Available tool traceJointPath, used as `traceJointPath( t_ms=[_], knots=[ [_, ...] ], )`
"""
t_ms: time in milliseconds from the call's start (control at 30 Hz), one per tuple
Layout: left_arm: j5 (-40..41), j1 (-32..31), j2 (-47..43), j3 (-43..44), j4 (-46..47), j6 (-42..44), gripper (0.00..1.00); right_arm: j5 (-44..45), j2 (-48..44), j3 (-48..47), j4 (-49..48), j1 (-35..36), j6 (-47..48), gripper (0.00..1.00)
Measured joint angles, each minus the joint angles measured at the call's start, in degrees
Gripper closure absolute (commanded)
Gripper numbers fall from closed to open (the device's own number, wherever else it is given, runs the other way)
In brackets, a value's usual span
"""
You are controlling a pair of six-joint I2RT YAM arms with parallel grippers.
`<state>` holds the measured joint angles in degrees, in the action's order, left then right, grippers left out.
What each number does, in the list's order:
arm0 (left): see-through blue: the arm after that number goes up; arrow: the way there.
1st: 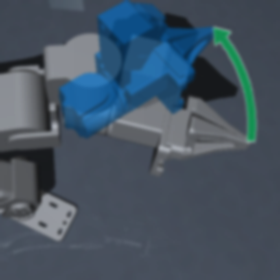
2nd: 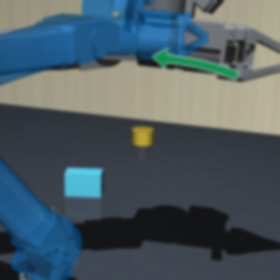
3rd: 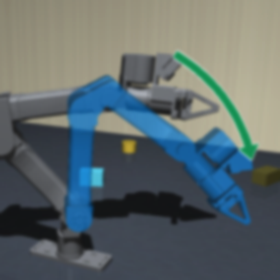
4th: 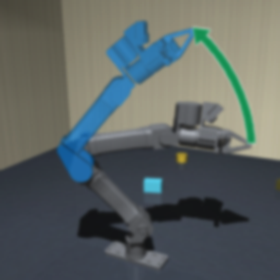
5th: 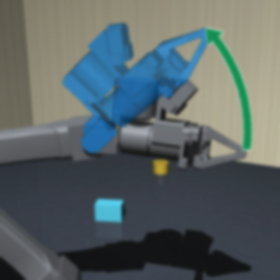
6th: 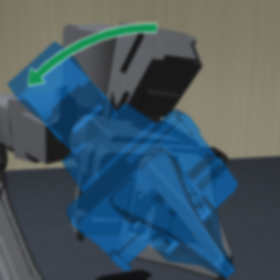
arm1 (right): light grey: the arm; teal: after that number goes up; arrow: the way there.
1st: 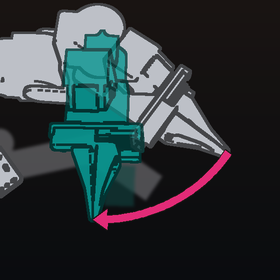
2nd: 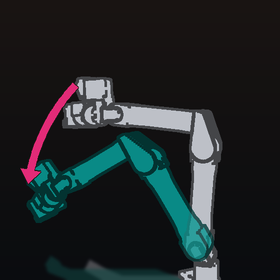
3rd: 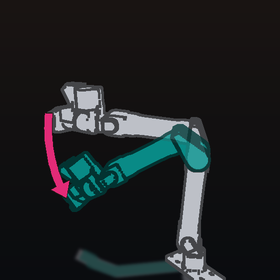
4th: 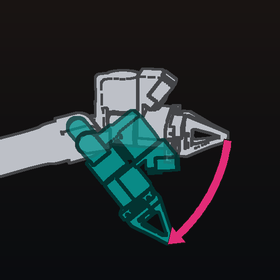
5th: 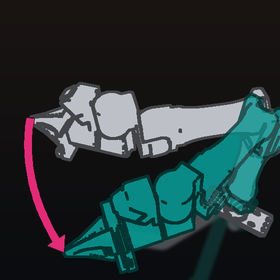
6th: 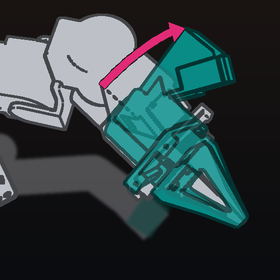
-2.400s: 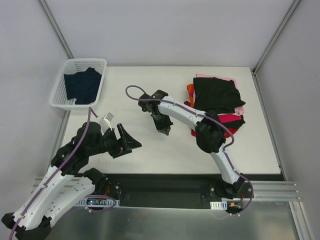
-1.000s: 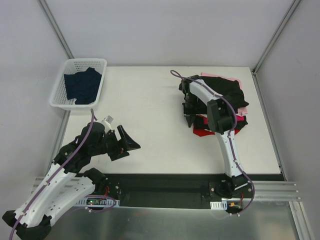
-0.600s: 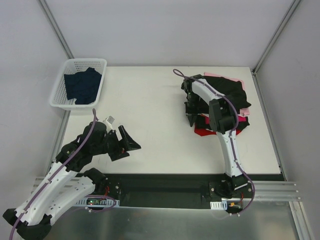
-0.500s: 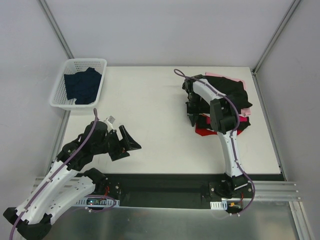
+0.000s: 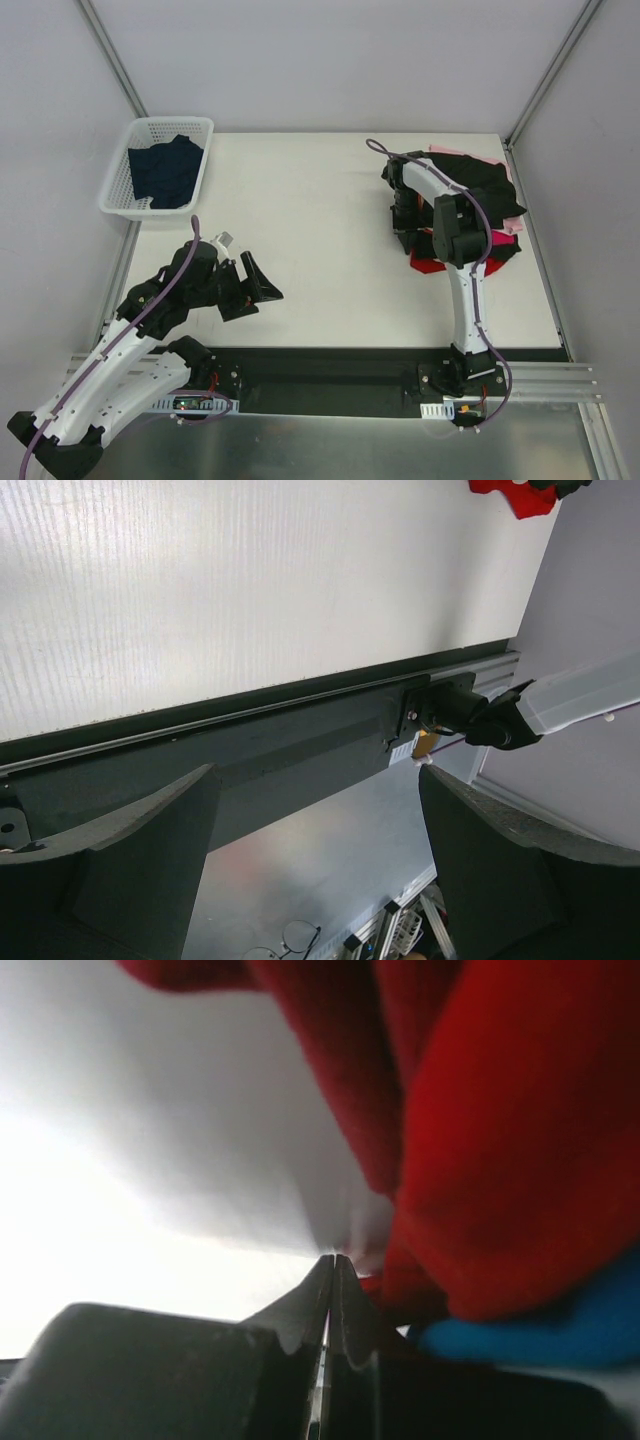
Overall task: Fold and stack the t-shirts
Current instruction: Put the neatly folded tshirt into the corner of the board with the right arm
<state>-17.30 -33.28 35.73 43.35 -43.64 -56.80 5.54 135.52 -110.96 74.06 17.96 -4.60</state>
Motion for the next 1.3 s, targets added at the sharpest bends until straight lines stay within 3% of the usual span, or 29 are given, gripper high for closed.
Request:
traceJointPath(
  t_ms=[433, 1300],
  knots=[
    [0.0, 0.0, 1.3, 0.0, 0.0, 0.9, 0.19, 4.3, -5.4, 9.1, -0.2, -4.3, 0.8, 0.99],
    [0.0, 0.0, 0.9, 0.0, 0.0, 0.8, 0.18, 4.5, -4.2, 4.3, 0.2, -8.6, 1.2, 0.99]
  ],
)
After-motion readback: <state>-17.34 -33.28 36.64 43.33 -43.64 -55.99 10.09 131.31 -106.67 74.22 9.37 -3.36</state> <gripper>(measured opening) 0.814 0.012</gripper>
